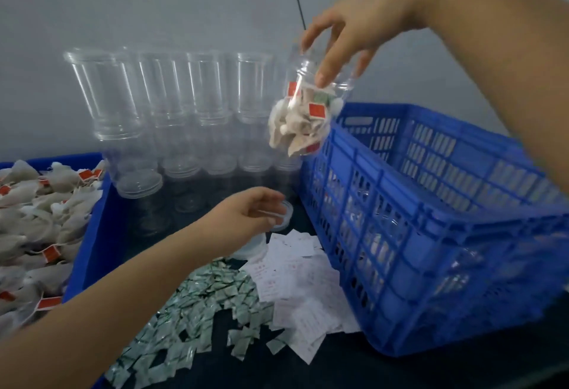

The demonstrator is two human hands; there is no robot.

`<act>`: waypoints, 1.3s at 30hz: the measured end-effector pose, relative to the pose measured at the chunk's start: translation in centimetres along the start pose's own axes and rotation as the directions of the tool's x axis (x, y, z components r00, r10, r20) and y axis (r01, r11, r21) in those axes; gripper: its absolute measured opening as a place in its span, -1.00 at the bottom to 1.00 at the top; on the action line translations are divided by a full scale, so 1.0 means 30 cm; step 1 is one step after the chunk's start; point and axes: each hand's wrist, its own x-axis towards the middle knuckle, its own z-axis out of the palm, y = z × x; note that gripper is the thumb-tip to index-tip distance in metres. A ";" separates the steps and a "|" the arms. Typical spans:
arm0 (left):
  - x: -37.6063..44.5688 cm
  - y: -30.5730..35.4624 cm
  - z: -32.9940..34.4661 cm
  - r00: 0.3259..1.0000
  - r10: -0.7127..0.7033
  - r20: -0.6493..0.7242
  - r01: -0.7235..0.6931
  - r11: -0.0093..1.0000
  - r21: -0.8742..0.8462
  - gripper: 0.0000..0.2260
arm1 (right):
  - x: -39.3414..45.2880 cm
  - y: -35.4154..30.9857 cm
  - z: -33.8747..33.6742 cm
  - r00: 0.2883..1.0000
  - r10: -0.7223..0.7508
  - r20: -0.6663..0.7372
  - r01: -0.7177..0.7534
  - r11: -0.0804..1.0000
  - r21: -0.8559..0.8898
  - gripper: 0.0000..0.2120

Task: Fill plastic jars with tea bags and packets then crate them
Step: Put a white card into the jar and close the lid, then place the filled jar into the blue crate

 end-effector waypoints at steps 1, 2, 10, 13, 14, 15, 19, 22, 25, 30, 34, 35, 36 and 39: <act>0.026 0.018 0.026 0.999 0.018 0.026 -0.018 1.000 -0.005 -0.71 | -0.012 0.052 -0.027 0.998 0.044 -0.050 -0.044 0.999 0.007 -0.12; 0.050 0.031 0.051 0.998 0.030 0.052 -0.029 1.000 -0.012 -0.71 | -0.025 0.109 -0.052 0.991 0.092 -0.094 -0.091 0.996 0.015 -0.12; 0.164 0.057 0.218 0.986 0.047 0.162 -0.042 0.999 -0.032 -0.72 | -0.114 0.602 0.015 0.872 0.487 -0.037 -0.488 0.872 -0.028 -0.28; 0.176 0.044 0.251 0.986 0.030 0.163 -0.028 0.999 -0.016 -0.73 | -0.123 0.733 0.177 0.825 0.559 0.087 -0.539 0.823 -0.179 -0.29; 0.177 0.039 0.256 0.986 0.027 0.164 -0.027 1.000 -0.006 -0.74 | -0.125 0.766 0.229 0.808 0.574 0.130 -0.541 0.812 -0.219 -0.28; 0.177 0.033 0.260 0.986 0.026 0.164 -0.028 1.000 0.006 -0.74 | -0.125 0.793 0.275 0.789 0.591 0.171 -0.547 0.801 -0.243 -0.26; 0.182 0.015 0.268 0.986 0.028 0.167 -0.036 0.998 0.046 -0.74 | -0.119 0.840 0.391 0.732 0.596 0.332 -0.533 0.803 -0.268 -0.19; 0.193 0.017 0.273 0.986 0.038 0.164 -0.051 0.996 0.077 -0.73 | -0.113 0.820 0.438 0.746 0.533 0.400 -0.420 0.842 -0.338 -0.25; 0.201 0.022 0.281 0.985 0.057 0.160 -0.071 0.994 0.082 -0.74 | -0.104 0.785 0.471 0.746 0.461 0.480 -0.281 0.872 -0.401 -0.37; 0.207 0.031 0.288 0.984 0.074 0.162 -0.091 0.991 0.101 -0.77 | -0.084 0.743 0.501 0.751 0.342 0.565 -0.163 0.925 -0.343 -0.27; 0.208 0.043 0.289 0.985 0.077 0.157 -0.096 0.989 0.115 -0.78 | -0.087 0.724 0.483 0.704 0.327 0.630 -0.170 0.939 -0.298 -0.49; 0.208 0.046 0.290 0.985 0.078 0.156 -0.097 0.988 0.121 -0.78 | -0.086 0.719 0.477 0.698 0.326 0.638 -0.168 0.940 -0.296 -0.54; 0.207 0.048 0.292 0.985 0.078 0.157 -0.098 0.988 0.122 -0.78 | -0.085 0.714 0.472 0.698 0.324 0.639 -0.163 0.940 -0.298 -0.56; 0.203 0.055 0.295 0.984 0.077 0.159 -0.097 0.988 0.117 -0.77 | -0.072 0.693 0.446 0.743 0.349 0.572 -0.178 0.926 -0.333 -0.42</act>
